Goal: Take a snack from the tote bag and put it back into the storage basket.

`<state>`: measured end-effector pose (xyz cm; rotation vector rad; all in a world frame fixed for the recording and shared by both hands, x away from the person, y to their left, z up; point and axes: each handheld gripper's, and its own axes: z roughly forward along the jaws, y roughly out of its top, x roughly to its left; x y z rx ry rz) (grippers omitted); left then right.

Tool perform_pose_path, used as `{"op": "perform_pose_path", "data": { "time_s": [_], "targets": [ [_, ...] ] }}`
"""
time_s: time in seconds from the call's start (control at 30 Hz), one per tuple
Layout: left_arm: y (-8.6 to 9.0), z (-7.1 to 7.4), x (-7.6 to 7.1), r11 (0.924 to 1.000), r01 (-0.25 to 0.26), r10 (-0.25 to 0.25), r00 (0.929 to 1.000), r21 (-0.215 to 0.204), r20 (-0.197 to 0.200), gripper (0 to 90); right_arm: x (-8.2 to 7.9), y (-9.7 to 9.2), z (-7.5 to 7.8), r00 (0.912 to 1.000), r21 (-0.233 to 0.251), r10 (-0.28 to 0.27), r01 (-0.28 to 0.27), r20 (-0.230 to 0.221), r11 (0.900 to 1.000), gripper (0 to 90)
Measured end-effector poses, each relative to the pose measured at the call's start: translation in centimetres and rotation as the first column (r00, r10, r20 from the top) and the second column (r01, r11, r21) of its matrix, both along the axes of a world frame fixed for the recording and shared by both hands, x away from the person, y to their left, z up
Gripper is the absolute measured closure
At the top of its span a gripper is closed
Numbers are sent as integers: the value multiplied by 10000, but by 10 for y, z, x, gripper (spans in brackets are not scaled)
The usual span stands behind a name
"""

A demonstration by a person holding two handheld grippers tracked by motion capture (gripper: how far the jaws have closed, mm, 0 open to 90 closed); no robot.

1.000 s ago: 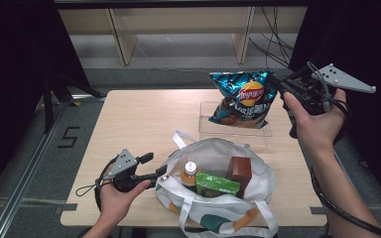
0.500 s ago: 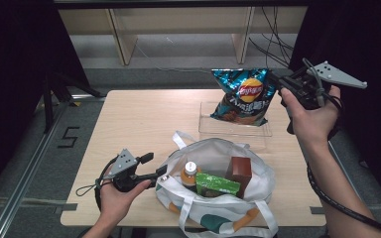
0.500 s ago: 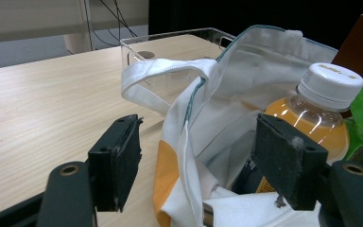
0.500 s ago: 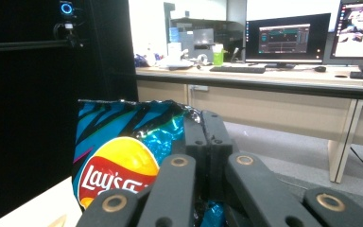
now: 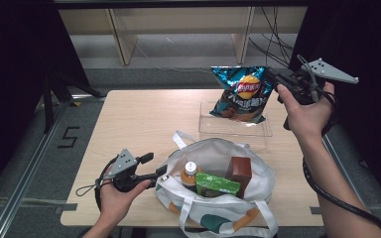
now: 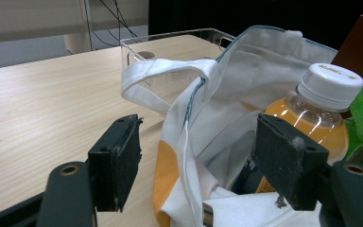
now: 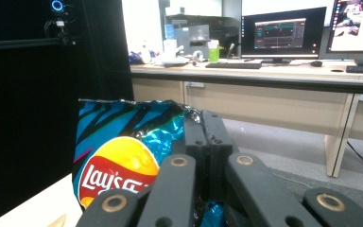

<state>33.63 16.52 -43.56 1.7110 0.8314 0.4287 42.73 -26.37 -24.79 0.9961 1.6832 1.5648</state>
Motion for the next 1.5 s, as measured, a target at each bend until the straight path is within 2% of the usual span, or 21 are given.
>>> {"op": "perform_pose_path", "data": {
  "time_s": [0.07, 0.13, 0.43, 0.5, 0.67, 0.7, 0.83, 1.0, 1.03, 1.2, 1.3, 1.5],
  "targets": [
    [0, 0, 0, 10000, 12, -12, 10000, 21, 4, 319, 0, 1, 0, 9999, 98, -38, 39, -133, 9999, 900],
    [0, -1, 1, 9999, 112, -112, 9999, 14, 64, 318, 3, 2, -1, 10000, 8, -5, 5, -68, 10000, 900],
    [0, 0, 0, 10000, 27, -27, 10000, 38, -8, 319, 12, 4, -6, 9997, 56, -117, 118, -195, 9999, 900],
    [0, -1, -1, 10000, -78, 77, 9999, -62, -109, 318, 14, 4, -7, 9996, 9, -115, 116, -246, 9999, 900],
    [0, 0, 0, 10000, -34, 34, 10000, -78, 9, 318, 17, 4, -8, 9992, 113, -247, 250, -323, 9996, 900],
    [0, 0, 0, 10000, -20, 20, 10000, 6, 12, 318, 19, 3, -9, 9996, -54, -186, 185, -213, 9998, 900],
    [0, 0, 0, 10000, 1, -1, 10000, 31, 18, 318, 22, 4, -11, 9990, 46, -243, 245, -383, 9997, 900],
    [1, 0, 0, 10000, -6, 6, 10000, -1, 16, 318, 26, 4, -13, 9993, -41, -203, 202, -325, 9998, 900],
    [1, 0, 0, 10000, -9, 9, 10000, -9, 17, 318, 26, 5, -13, 9986, 35, -289, 290, -448, 9996, 900],
    [1, 0, 0, 10000, 1, -1, 10000, 10, 51, 318, 30, 5, -14, 9994, -172, -235, 230, -272, 9996, 900],
    [1, 0, 0, 10000, -8, 8, 10000, 7, 55, 318, 30, 7, -15, 9984, 42, -276, 279, -484, 9996, 900],
    [0, 0, 0, 10000, -15, 15, 10000, -26, 44, 318, 34, 6, -19, 9979, -1, -334, 334, -561, 9994, 900]
  ]
}}
